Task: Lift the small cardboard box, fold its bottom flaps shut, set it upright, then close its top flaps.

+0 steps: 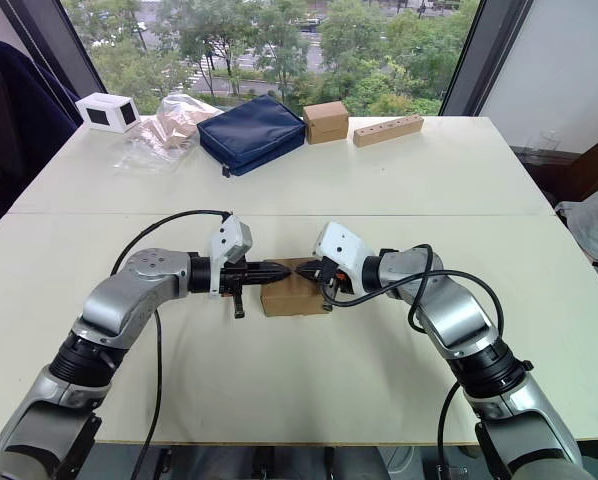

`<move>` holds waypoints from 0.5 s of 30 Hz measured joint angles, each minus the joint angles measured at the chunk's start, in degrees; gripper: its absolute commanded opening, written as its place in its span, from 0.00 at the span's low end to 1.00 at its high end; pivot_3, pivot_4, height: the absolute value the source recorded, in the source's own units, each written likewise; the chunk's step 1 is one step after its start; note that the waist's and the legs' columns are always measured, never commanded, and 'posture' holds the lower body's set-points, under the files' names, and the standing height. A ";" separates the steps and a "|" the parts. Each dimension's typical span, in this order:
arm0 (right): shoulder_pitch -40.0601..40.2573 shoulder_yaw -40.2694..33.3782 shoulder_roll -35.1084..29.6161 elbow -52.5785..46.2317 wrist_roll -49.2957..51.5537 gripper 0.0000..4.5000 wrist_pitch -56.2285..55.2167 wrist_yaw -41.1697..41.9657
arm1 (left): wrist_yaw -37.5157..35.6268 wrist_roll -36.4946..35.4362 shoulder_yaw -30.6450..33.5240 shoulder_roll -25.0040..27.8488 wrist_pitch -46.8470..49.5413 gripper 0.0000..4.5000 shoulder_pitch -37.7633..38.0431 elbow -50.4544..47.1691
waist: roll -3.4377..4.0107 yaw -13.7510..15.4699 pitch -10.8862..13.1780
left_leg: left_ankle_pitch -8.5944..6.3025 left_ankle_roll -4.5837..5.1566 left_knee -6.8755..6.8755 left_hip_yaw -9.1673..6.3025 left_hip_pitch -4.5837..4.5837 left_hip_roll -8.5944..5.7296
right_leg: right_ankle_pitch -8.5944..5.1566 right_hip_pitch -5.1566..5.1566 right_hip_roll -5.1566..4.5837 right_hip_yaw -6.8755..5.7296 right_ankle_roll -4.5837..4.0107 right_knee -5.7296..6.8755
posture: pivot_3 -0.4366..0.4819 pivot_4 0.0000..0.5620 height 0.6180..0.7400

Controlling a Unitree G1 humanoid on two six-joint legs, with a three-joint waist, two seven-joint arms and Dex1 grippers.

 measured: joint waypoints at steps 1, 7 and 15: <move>0.00 -0.28 0.21 0.08 0.19 0.00 0.01 -0.01 | 0.18 -0.26 0.42 0.00 0.03 0.01 0.01 0.01 | 0.00 0.00 0.00 | 0.00 0.00 0.00 0.00 0.00 0.00 | 0.00 0.00 0.00 0.00 0.00 0.00 | 0.48 0.27 1.00; -0.02 -7.28 2.72 0.24 6.62 0.00 1.99 -0.01 | 3.89 -8.55 11.76 -1.95 4.84 0.01 -0.39 -0.03 | -0.01 0.01 0.01 | 0.00 0.00 0.00 0.00 -0.02 0.01 | 0.00 -0.02 0.00 0.00 0.00 0.00 | 0.48 0.27 1.00; 2.90 -20.98 2.58 -4.34 20.38 0.00 8.16 -0.98 | 10.92 -13.40 22.04 1.71 6.25 0.01 3.34 -7.43 | 0.00 -0.04 0.00 | -0.01 0.02 -0.04 0.00 0.00 0.01 | 0.01 0.01 -0.03 0.00 0.01 -0.02 | 0.48 0.27 1.00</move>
